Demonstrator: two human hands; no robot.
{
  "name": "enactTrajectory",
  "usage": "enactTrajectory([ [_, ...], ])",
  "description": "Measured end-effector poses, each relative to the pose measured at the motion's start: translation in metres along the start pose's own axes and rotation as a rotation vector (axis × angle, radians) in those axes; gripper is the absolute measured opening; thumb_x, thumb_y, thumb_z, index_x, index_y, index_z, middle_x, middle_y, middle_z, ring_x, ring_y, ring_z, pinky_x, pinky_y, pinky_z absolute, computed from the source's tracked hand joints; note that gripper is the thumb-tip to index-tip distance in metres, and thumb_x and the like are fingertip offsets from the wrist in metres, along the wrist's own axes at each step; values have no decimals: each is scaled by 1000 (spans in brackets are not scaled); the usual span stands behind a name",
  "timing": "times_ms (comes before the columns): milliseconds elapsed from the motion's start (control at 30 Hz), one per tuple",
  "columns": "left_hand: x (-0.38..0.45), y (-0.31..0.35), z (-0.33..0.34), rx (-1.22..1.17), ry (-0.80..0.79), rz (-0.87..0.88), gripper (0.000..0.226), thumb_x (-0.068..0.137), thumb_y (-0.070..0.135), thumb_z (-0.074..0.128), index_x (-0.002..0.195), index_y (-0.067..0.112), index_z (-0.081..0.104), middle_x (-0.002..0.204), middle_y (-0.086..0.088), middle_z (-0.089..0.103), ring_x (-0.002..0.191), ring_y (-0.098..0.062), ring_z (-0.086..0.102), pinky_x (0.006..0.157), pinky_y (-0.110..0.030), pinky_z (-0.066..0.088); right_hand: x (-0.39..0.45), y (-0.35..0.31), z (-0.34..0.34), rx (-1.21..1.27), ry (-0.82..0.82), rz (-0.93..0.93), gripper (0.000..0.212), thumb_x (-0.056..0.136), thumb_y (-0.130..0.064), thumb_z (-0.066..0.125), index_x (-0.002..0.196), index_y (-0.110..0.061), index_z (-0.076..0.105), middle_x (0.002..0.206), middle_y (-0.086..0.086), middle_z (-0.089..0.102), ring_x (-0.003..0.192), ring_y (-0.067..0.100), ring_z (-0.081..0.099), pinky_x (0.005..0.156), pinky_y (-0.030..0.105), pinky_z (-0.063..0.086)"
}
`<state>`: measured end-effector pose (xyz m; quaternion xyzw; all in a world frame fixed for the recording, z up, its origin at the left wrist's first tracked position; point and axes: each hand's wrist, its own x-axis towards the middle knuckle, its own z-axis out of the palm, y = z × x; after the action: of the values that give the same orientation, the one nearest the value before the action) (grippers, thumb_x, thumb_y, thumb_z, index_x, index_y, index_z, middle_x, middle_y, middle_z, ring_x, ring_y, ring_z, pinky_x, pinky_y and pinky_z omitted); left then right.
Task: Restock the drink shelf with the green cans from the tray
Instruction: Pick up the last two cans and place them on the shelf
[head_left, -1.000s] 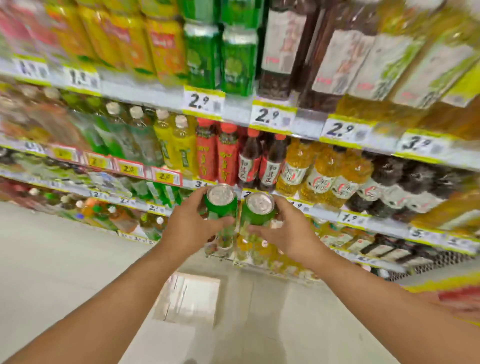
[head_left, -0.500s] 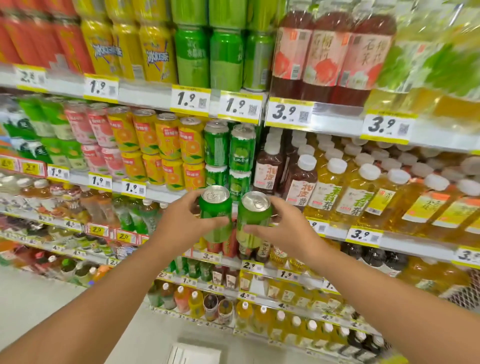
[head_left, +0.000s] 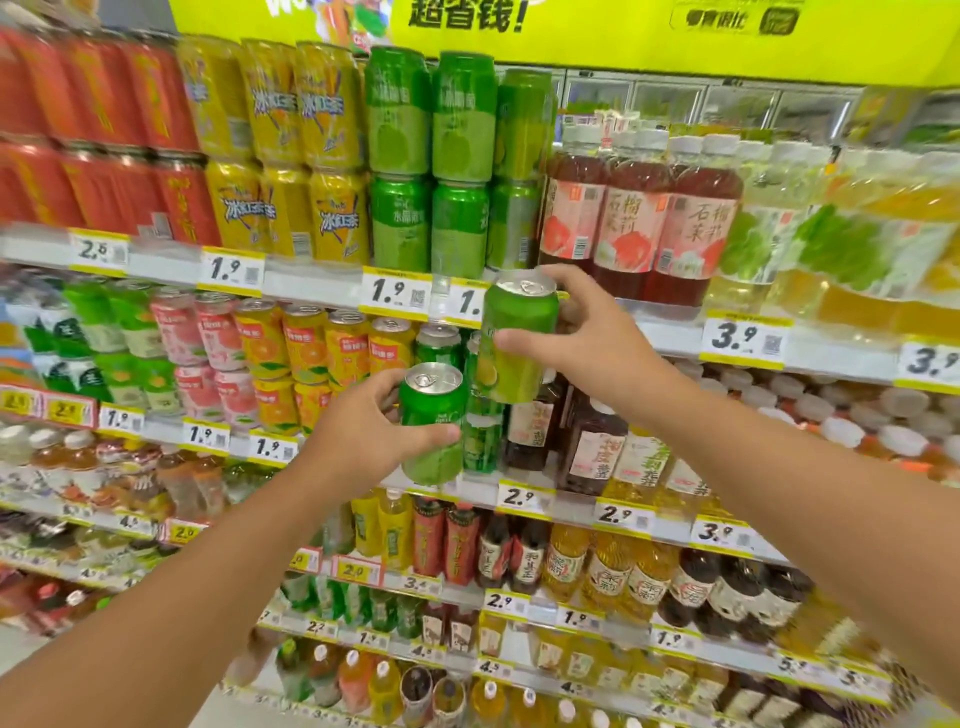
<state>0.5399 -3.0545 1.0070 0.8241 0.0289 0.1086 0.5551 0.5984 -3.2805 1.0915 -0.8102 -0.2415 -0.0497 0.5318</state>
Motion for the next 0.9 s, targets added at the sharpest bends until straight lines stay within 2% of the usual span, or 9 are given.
enactTrajectory([
  [67, 1, 2, -5, -12, 0, 9, 70, 64, 35, 91, 127, 34, 59, 116, 21, 63, 97, 17, 53, 79, -9, 42, 24, -27, -10, -24, 35, -28, 63, 67, -47, 89, 120, -35, 57, 108, -8, 74, 95, 9, 73, 86, 33, 59],
  [200, 2, 4, -14, -26, -15, 31, 72, 65, 33, 91, 130, 32, 59, 117, 21, 66, 94, 19, 60, 71, -2, 46, 69, -74, -25, -122, 109, -75, 65, 71, -45, 88, 123, -27, 51, 112, -6, 68, 93, 14, 72, 76, 28, 59],
  [300, 2, 8, -17, -39, -21, 42, 64, 68, 28, 90, 125, 31, 59, 109, 24, 65, 84, 27, 57, 65, 2, 44, 98, -92, -27, -258, 186, -23, 88, 68, -52, 87, 140, -22, 45, 118, -4, 51, 99, 19, 66, 84, 39, 59],
  [400, 2, 9, -19, -51, -21, 51, 62, 69, 23, 89, 122, 33, 58, 101, 30, 60, 78, 30, 54, 63, 4, 42, 114, -97, -20, -332, 200, 41, 93, 70, -48, 87, 145, -15, 43, 120, 0, 52, 106, 25, 63, 90, 43, 57],
  [467, 3, 9, -20, -46, -25, 56, 63, 69, 25, 89, 123, 34, 58, 101, 31, 59, 79, 31, 54, 63, 3, 43, 118, -96, -13, -363, 212, 80, 88, 73, -44, 87, 141, -9, 45, 119, 5, 58, 103, 23, 62, 82, 38, 58],
  [567, 3, 10, -22, -46, -30, 60, 65, 69, 25, 89, 126, 33, 57, 101, 32, 57, 78, 32, 53, 63, 4, 42, 117, -89, -2, -391, 236, 126, 79, 77, -39, 85, 136, -3, 49, 103, 3, 57, 79, 15, 55, 57, 24, 46],
  [667, 3, 12, -23, -42, -41, 69, 66, 71, 25, 89, 127, 33, 56, 100, 33, 55, 75, 34, 51, 61, 6, 40, 122, -79, 5, -417, 268, 164, 61, 77, -39, 86, 118, -4, 58, 90, 0, 56, 80, 17, 57, 60, 26, 47],
  [733, 2, 14, -24, -39, -45, 73, 62, 72, 25, 88, 123, 35, 55, 98, 34, 54, 73, 35, 50, 60, 6, 39, 124, -75, 7, -428, 307, 186, 46, 78, -40, 84, 95, -9, 55, 74, -3, 52, 67, 14, 55, 49, 23, 38],
  [900, 0, 17, -26, -44, -60, 87, 58, 73, 22, 88, 117, 37, 54, 97, 34, 54, 72, 35, 50, 59, 6, 38, 127, -73, 11, -426, 356, 185, 44, 85, -33, 80, 97, -10, 45, 74, -4, 45, 59, 6, 42, 45, 22, 31],
])
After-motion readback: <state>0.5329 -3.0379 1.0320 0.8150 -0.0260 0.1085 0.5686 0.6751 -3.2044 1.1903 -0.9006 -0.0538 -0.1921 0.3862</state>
